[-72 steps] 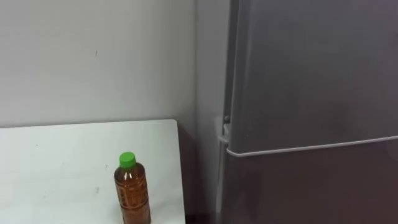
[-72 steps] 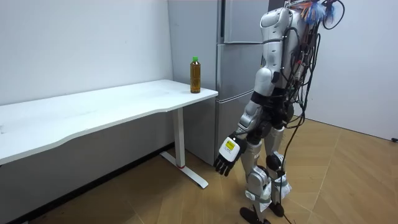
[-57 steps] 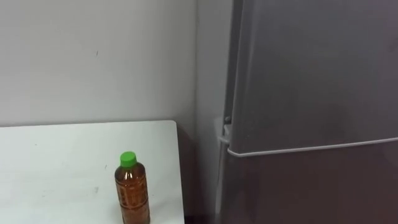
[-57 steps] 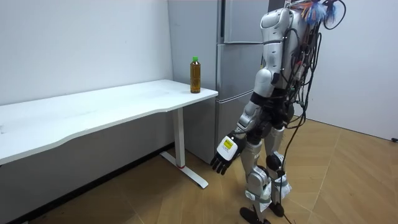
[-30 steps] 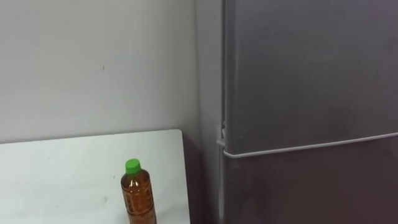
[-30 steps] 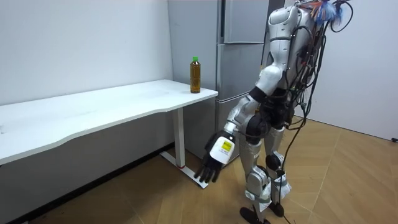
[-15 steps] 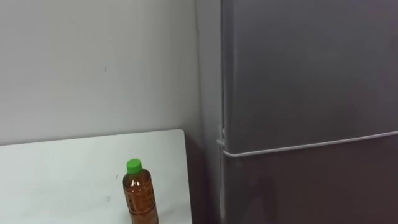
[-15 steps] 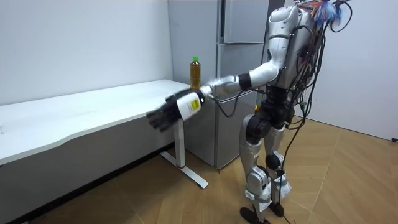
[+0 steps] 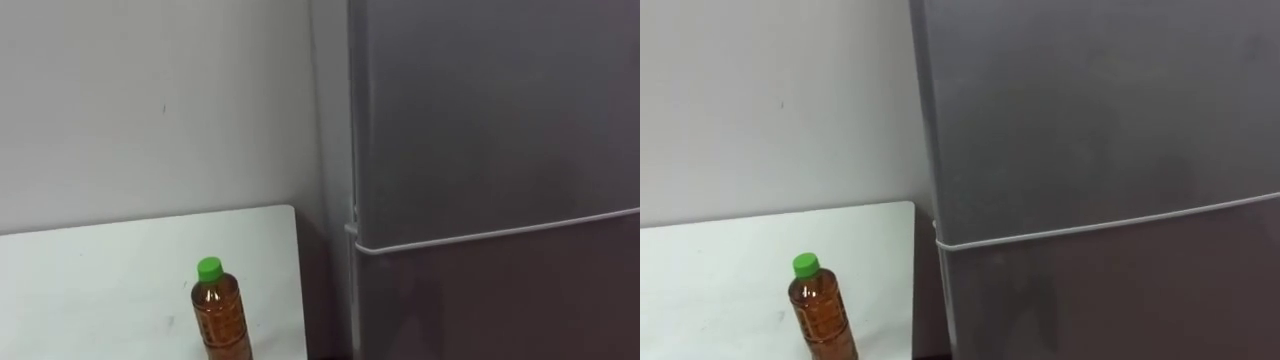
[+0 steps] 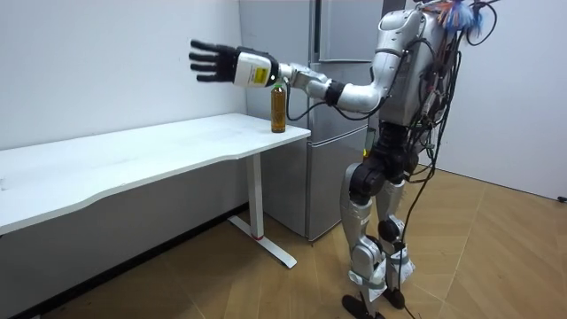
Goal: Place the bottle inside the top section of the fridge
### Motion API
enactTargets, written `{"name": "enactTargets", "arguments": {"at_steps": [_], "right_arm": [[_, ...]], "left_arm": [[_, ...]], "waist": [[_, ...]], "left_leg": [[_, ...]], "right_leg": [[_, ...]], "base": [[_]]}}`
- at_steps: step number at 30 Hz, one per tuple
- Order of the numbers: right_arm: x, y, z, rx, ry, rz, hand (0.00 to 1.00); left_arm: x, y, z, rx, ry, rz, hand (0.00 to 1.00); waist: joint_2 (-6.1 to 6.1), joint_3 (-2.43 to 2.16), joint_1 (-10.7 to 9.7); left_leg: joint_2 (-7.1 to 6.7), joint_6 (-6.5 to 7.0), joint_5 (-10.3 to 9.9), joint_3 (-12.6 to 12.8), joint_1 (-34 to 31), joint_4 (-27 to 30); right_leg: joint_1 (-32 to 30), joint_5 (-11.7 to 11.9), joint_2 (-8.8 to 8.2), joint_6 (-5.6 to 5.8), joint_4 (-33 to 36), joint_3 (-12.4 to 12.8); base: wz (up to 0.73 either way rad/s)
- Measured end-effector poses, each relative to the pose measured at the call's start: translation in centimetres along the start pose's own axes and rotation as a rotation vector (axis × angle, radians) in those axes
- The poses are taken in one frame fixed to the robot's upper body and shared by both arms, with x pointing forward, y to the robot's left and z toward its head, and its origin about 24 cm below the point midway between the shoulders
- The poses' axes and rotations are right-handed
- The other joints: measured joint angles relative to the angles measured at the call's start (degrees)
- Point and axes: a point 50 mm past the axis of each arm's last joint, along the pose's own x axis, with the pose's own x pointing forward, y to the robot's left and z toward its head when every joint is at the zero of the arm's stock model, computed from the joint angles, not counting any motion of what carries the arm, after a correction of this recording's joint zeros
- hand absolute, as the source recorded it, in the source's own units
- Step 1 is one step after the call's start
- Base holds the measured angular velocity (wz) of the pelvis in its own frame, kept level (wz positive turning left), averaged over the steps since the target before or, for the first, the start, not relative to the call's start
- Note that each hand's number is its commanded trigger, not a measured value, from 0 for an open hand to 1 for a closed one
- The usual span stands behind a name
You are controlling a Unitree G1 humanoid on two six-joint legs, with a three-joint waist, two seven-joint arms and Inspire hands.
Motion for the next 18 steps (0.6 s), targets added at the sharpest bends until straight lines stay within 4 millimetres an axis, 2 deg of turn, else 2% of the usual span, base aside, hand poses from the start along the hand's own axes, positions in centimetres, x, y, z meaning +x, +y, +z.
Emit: {"name": "enactTargets", "arguments": {"at_steps": [4, 8, 12, 14, 18], "right_arm": [[0.0, 0.2, 0.0, -0.004, -0.002, 0.003, 0.00], [0.0, 0.2, 0.1, -0.006, -0.004, 0.008, 0.00], [0.1, 0.4, 0.1, -0.003, 0.001, 0.013, 0.00], [0.2, 0.6, 0.4, -0.007, -0.003, 0.017, 0.00], [0.2, 0.7, 0.6, -0.007, -0.007, 0.018, 0.00]], "left_arm": [[-0.4, -1.5, 1.7, -0.056, -0.062, -0.082, 0.00], [-0.8, -4.1, 3.3, -0.165, -0.103, -0.173, 0.00], [-2.4, -7.1, 4.0, -0.230, -0.091, -0.333, 0.00], [-3.0, -7.9, 4.2, -0.243, -0.088, -0.397, 0.00], [-4.1, -9.8, 4.4, -0.269, -0.075, -0.560, 0.00]], "waist": [[-0.01, 0.09, -0.35], [-0.04, 0.07, -0.48], [-0.39, 0.12, -1.05], [-0.33, 0.35, -2.05], [-0.29, 0.35, -3.39]], "left_leg": [[0.01, -0.02, -0.01, 0.02, -0.90, 0.22], [0.01, -0.01, 0.00, 0.03, -1.58, 0.49], [0.01, 0.00, 0.00, 0.06, -1.50, 0.47], [0.01, 0.00, 0.01, 0.08, -1.49, 0.48], [0.04, -0.01, 0.00, 0.22, -1.40, 0.59]], "right_leg": [[-0.65, 0.00, 0.01, -0.01, 0.15, 0.12], [-1.61, 0.02, 0.02, -0.02, 0.32, 0.16], [-1.19, 0.02, 0.01, -0.02, 0.31, 0.21], [-1.07, 0.02, 0.01, -0.02, 0.28, 0.33], [-0.96, 0.02, 0.08, -0.02, 0.15, 1.31]], "base": [[0.00], [0.00], [0.00], [0.00], [-0.03]]}}
